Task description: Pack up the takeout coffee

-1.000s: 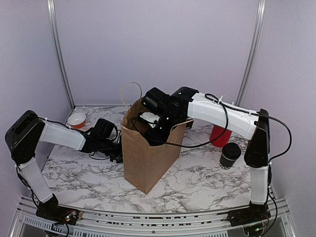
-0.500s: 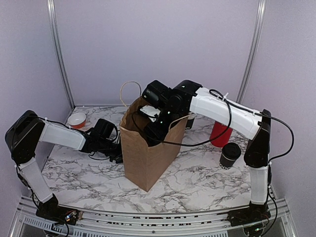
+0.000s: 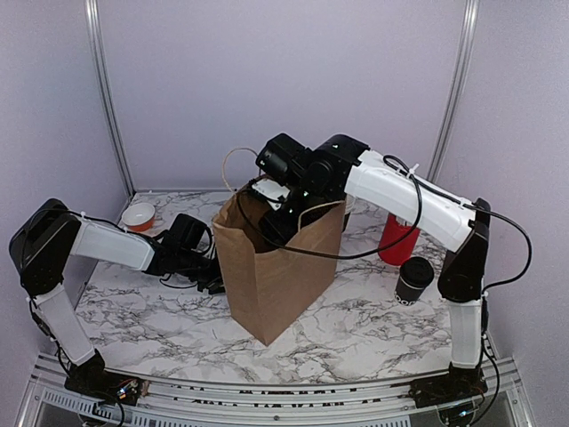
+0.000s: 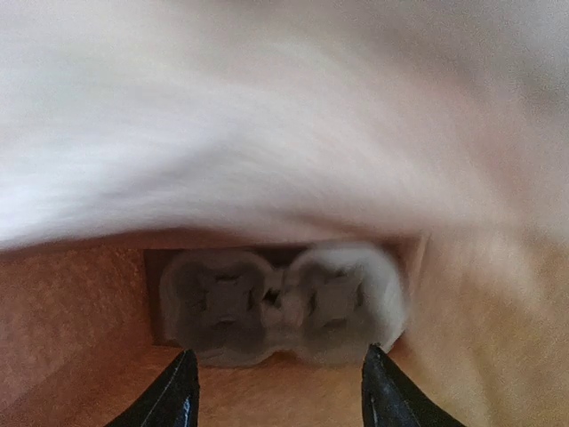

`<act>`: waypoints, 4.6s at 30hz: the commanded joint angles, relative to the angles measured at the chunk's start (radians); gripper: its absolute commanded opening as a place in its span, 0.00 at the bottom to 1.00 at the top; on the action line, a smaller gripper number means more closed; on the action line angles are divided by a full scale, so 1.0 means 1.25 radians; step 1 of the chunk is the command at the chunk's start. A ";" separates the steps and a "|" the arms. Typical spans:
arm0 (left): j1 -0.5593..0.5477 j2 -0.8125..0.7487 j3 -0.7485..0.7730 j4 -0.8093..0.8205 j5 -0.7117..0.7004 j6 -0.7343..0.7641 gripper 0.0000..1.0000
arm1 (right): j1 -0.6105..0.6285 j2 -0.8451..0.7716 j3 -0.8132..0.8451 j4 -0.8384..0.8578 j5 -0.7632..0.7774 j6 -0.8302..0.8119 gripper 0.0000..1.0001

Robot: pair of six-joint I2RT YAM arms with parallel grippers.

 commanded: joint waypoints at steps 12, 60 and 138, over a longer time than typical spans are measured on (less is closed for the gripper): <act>-0.004 -0.019 -0.017 0.019 0.005 -0.003 0.49 | 0.010 -0.004 0.053 -0.009 0.022 0.027 0.59; 0.101 -0.163 0.122 -0.249 -0.070 0.135 0.49 | 0.010 -0.149 -0.066 0.194 0.057 0.079 0.62; 0.001 -0.187 0.573 -0.327 -0.229 0.254 0.00 | 0.030 -0.216 -0.180 0.341 0.063 0.033 0.60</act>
